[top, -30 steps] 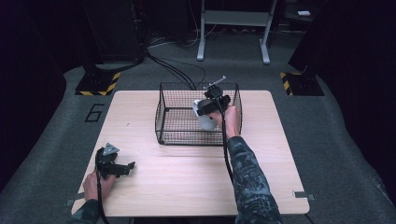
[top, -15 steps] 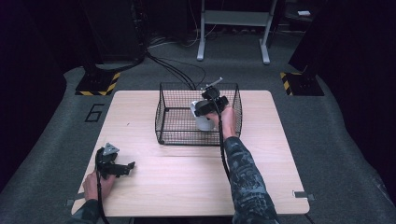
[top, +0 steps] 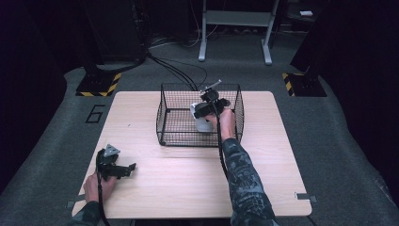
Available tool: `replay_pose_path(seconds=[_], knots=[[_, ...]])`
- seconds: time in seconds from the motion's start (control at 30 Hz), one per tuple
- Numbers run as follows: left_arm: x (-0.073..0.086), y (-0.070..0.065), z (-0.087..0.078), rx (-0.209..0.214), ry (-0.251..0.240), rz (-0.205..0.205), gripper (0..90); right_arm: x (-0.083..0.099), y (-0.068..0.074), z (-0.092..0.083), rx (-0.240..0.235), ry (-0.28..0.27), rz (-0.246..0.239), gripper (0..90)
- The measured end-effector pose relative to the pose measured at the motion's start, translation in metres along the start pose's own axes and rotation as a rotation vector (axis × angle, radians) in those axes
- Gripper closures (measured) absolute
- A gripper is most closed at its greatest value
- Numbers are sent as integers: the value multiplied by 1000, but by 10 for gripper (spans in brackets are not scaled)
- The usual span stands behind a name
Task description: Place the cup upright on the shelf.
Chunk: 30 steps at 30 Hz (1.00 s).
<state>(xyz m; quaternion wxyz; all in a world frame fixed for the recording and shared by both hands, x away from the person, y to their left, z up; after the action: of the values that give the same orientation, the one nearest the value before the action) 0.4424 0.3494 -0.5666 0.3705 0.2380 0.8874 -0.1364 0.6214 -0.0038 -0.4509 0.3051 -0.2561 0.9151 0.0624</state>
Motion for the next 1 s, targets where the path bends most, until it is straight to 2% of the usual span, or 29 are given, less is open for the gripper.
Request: replay_pose_path(seconds=[0.07,0.1,0.7,1.0], knots=[[0,0,0,2,0,-1,0,0,0,1,2,3,-2,55],[0,0,0,2,-1,-1,0,0,1,2,1,0,13,55],[0,0,0,2,0,0,0,2,2,14,11,26,-12,55],[0,0,0,2,0,0,0,6,1,13,5,34,-11,54]])
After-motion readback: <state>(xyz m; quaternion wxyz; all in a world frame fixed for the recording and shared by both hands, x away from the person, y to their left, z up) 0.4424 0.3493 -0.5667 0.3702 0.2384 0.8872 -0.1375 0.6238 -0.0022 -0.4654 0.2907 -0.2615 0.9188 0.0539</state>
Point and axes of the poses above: each handheld gripper's, and its own axes: z roughly forward along the jaws, x roughly out of its underside, y roughly to its left, the point moved 5 cm from there along z, roughly forward along the jaws, and after that the axes turned 6 degrees about x, right-handed, at the moved point
